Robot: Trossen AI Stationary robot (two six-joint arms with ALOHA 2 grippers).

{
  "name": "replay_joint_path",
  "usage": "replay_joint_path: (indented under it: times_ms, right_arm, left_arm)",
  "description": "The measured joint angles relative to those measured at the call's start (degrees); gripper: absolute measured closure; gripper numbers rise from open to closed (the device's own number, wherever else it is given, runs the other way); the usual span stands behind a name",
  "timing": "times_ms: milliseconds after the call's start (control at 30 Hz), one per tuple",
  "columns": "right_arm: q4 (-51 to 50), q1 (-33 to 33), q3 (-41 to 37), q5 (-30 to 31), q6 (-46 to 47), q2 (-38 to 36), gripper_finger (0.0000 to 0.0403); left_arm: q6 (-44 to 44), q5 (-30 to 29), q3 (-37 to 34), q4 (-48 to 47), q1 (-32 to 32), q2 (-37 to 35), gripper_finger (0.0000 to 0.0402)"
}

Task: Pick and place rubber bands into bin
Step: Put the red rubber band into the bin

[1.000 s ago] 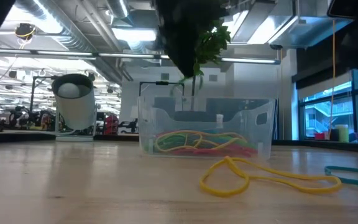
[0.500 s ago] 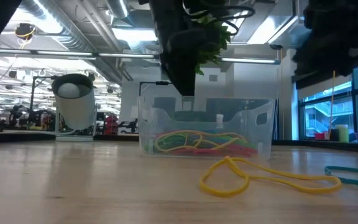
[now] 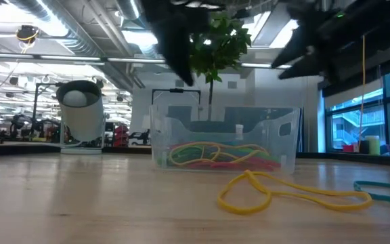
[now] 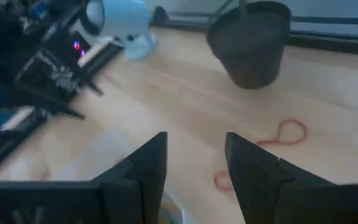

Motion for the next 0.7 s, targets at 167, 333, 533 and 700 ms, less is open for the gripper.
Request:
replay_joint_path:
  times_ms: [167,333,533,700]
  right_arm:
    - [-5.2,-7.6,6.7,-6.8,-1.3,8.1,0.0238]
    - [-20.8,-14.7,21.0,-10.4,-1.6,21.1,0.0238]
    - [-34.5,-21.9,36.4,-17.9,-1.6,38.6,0.0238]
    - [-35.4,-25.1,40.9,-23.3,-0.2,48.9,0.0238]
  left_arm:
    - [-2.4,2.4,-16.1,6.8,3.0,-13.4,0.0256]
    - [-5.1,2.4,-30.3,17.5,4.3,-26.4,0.0255]
    - [-11.6,2.5,-41.0,25.8,4.1,-37.7,0.0256]
    - [-15.8,2.5,-44.7,26.0,4.1,-42.1,0.0258]
